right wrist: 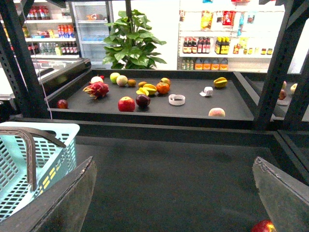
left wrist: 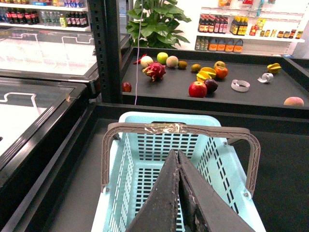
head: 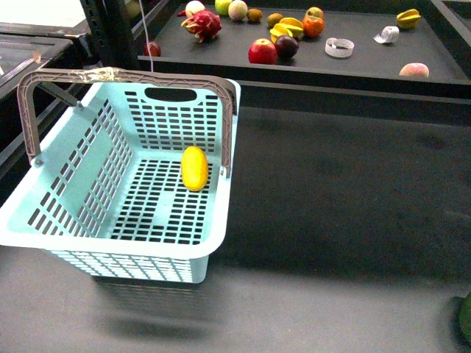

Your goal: Pick mango with right arm and hold basket with left

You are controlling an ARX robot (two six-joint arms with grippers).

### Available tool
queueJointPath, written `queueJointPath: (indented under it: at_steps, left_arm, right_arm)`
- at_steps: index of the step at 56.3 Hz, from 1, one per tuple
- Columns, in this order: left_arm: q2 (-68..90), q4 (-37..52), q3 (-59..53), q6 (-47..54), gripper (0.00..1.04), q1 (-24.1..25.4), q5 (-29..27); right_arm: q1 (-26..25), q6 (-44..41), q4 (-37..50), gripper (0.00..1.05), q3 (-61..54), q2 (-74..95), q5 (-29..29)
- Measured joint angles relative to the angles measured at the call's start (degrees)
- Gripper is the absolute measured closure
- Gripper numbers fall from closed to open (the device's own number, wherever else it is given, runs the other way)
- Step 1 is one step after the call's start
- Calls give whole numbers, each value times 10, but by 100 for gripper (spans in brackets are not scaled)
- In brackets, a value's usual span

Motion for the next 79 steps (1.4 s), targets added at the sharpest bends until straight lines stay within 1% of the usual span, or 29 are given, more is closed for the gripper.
queueJointPath:
  at_steps: [13, 15, 16, 20, 33, 47, 74, 79]
  left_arm:
    - [-98, -64, -32, 4, 103, 37, 37]
    - [-104, -48, -48, 5, 103, 62, 76]
    - [-107, -49, -51, 6, 103, 72, 83]
    - [-130, -69, -51, 6, 103, 93, 87]
    - [-223, -154, -52, 6, 103, 95, 93]
    - [-293, -222, -52, 6, 103, 95, 93]
    - [-384, -313, -52, 6, 103, 95, 93]
    - [-455, -402, -52, 6, 103, 95, 93]
  right_arm:
    - [0, 0, 0, 8, 0, 0, 0]
    - [0, 0, 0, 8, 0, 0, 0]
    - [0, 0, 0, 8, 0, 0, 0]
    - [0, 0, 0, 8, 0, 0, 0]
    - [0, 0, 0, 8, 0, 0, 0]
    - [0, 0, 0, 8, 0, 0, 0]
    - [0, 0, 0, 8, 0, 0, 0]
    - [0, 0, 0, 8, 0, 0, 0]
